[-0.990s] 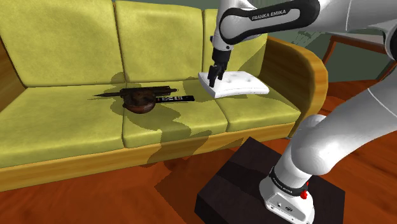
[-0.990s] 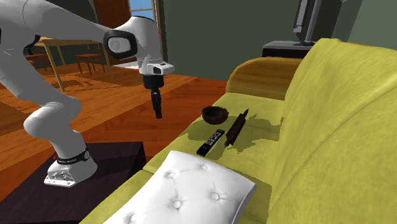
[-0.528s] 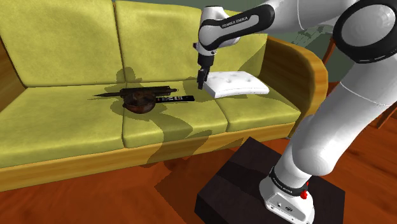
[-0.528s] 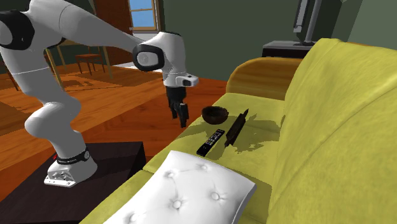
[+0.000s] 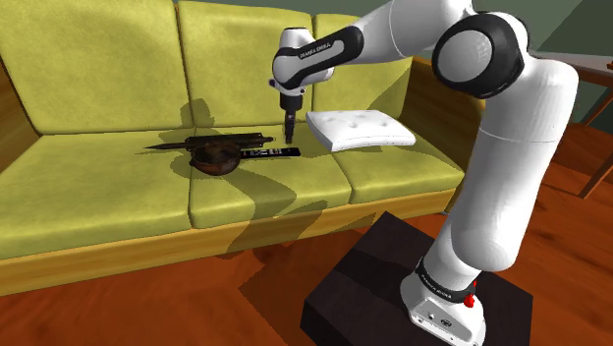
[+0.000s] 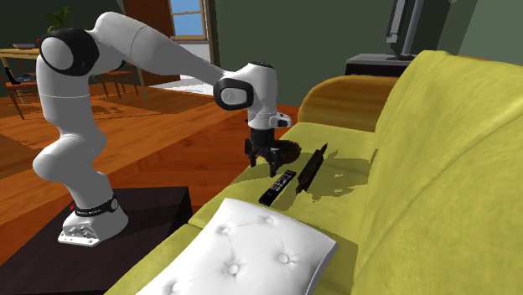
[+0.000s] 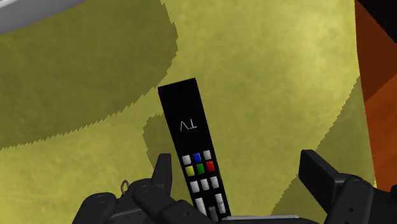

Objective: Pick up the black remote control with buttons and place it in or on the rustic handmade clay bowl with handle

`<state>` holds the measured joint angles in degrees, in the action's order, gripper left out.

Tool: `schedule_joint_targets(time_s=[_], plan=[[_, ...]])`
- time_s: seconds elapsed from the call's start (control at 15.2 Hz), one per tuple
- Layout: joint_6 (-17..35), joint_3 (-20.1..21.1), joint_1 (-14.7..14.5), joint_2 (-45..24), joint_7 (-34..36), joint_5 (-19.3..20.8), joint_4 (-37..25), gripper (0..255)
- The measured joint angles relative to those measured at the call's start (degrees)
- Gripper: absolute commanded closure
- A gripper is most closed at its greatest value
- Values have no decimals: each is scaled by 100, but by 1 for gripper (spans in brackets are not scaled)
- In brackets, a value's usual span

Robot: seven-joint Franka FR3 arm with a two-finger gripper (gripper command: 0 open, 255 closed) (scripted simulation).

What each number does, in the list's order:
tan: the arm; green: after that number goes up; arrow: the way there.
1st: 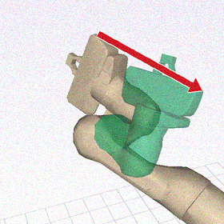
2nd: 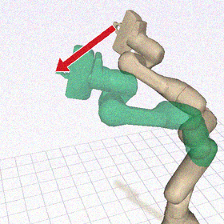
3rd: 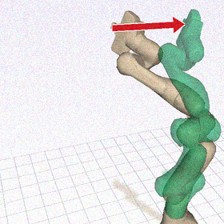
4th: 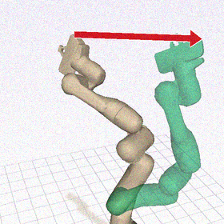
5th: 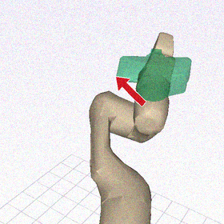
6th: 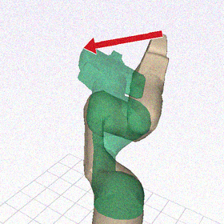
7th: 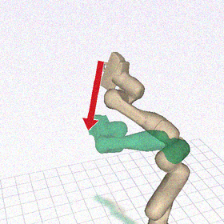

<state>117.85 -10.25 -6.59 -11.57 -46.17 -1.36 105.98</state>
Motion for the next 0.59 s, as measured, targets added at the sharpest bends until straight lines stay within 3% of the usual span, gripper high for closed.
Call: schedule_joint_targets(time_s=[0.33,0.59], plan=[[-132,238,19,-1148,-825,-125,-1190,0],[-30,315,45,-1518,-1085,-147,-1427,0]])
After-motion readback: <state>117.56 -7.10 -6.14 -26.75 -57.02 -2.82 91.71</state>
